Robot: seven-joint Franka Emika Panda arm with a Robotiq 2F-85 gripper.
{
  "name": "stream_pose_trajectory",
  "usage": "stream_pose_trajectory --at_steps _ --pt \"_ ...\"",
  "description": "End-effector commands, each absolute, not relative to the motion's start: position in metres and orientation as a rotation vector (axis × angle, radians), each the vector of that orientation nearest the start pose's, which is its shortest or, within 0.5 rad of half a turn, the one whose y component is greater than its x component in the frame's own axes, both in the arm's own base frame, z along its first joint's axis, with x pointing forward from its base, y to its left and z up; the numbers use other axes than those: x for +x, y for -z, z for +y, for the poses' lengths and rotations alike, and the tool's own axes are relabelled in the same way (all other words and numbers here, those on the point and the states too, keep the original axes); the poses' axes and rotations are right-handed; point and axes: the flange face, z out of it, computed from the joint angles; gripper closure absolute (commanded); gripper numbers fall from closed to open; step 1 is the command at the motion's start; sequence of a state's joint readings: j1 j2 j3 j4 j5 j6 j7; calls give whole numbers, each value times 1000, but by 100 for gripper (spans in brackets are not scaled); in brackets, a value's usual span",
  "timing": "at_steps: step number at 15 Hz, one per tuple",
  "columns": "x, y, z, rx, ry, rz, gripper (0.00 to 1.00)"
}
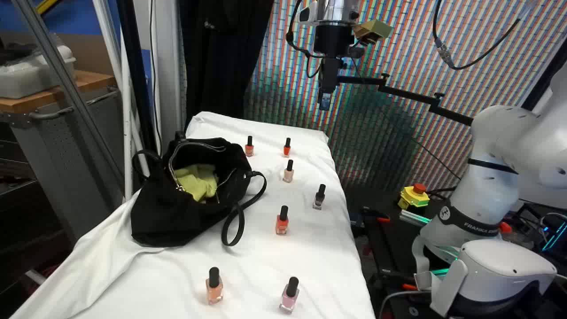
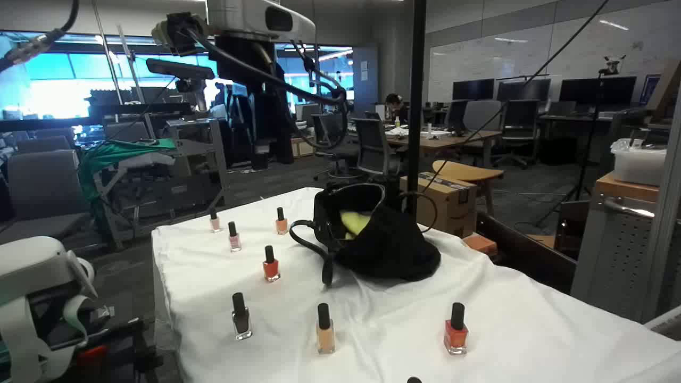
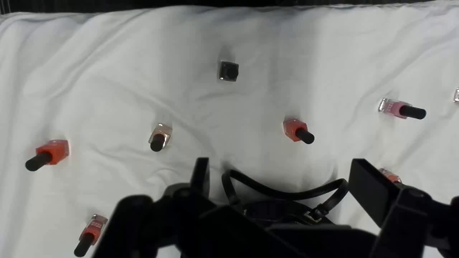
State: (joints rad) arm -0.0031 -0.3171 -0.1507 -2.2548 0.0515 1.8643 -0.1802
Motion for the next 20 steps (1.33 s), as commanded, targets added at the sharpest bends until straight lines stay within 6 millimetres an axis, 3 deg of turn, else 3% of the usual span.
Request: stream_pose_trajectory --at_steps 1,5,9,16,20 --pt "444 -486 -69 -3034 -88 -28 0" --pt "447 -488 -71 -3045 -78 -23 0" --pt "469 -475 -89 -3065 -100 -17 0" --pt "532 -440 -145 -3149 -58 -39 0" --pt "567 -411 -183 -3178 27 -14 0"
